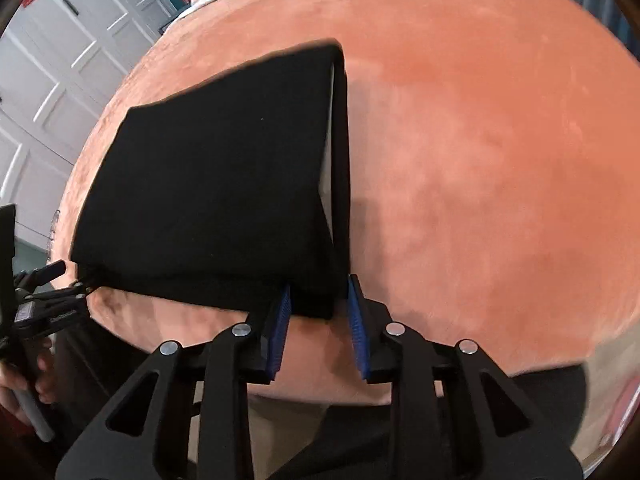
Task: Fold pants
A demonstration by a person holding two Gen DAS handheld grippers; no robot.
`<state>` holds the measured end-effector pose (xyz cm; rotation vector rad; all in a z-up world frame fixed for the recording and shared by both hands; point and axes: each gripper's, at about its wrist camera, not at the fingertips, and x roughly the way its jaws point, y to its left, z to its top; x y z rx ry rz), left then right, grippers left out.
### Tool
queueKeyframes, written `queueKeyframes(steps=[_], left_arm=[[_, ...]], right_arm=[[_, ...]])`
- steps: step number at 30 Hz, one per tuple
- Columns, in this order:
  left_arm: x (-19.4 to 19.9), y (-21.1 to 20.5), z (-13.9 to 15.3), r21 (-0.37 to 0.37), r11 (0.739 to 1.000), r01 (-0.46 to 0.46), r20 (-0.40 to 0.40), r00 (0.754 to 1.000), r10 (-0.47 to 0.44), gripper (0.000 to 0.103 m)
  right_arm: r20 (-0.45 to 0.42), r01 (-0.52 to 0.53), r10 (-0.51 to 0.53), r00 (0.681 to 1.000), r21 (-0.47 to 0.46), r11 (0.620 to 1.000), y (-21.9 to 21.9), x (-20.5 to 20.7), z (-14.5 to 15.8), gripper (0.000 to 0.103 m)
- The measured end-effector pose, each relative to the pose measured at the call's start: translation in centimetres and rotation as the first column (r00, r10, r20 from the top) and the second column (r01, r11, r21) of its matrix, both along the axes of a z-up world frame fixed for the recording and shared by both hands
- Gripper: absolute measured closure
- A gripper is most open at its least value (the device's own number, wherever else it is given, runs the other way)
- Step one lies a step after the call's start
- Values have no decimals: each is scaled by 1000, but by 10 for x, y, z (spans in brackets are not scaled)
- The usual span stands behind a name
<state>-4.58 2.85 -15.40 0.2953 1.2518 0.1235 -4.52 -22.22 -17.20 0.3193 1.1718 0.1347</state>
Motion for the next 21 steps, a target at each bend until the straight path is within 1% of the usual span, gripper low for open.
queueKeyframes(steps=[1,2,4,6,7,9,10,11,13,14,15,16,17,18,19,20,21], left_arm=[[-1,0,1,5,1000,4,5,1000,-4,11],[-2,0,1,3,1000,7,6,1000,-7,11],[-1,0,0,-10,1000,0,2,1000,0,11],[1,1,-2,-20,1000,-6,-8,1000,5,11],[2,1,-2,-19,1000,-5,-7,1000,5,11],[1,0,-1,-14,1000,2,-5,1000,-2,11],[1,-1,-1,-15,1000,4,-3,1000,-4,11],[0,0,0,-17,1000,4,-4,1000,-4,11],[-2,3,3,-35,999,4,-3,1000,-4,11],[-3,4,4,-42,999,5,-1,1000,-5,11],[-5,5,7,-49,999,11,5,1000,-11,11],[-6,7,8,-51,999,17,14,1000,-16,11],[-6,10,8,-51,999,18,18,1000,-17,11],[-5,12,7,-60,998,15,12,1000,-15,11],[-4,13,5,-70,997,13,5,1000,-12,11],[-3,14,3,-82,997,6,-6,1000,-6,11],[-1,14,2,-87,996,1,-13,1000,-2,11]], right_arm=[[29,28,-29,999,18,999,-1,-4,12,75],[68,64,-65,996,17,998,-1,-8,26,75],[149,93,-93,985,6,996,0,-10,52,74],[217,77,-73,974,-12,997,8,0,78,74],[233,41,-34,972,-23,999,17,12,88,74],[239,-10,24,971,-60,998,31,31,89,75],[231,-34,50,972,-74,997,37,39,81,75],[198,-54,72,978,-96,994,42,52,64,76],[91,-43,63,994,-202,978,40,67,19,75],[89,-18,34,995,-176,984,32,67,2,72],[104,19,-5,995,-132,991,26,65,6,68],[88,52,-43,995,-99,994,21,65,15,67],[97,86,-80,992,-57,995,19,66,29,66],[125,86,-83,989,-16,996,20,68,41,66],[148,64,-64,987,1,998,25,73,52,66],[166,35,-31,986,-22,999,33,83,62,66],[173,17,-9,985,-44,999,40,93,62,60]])
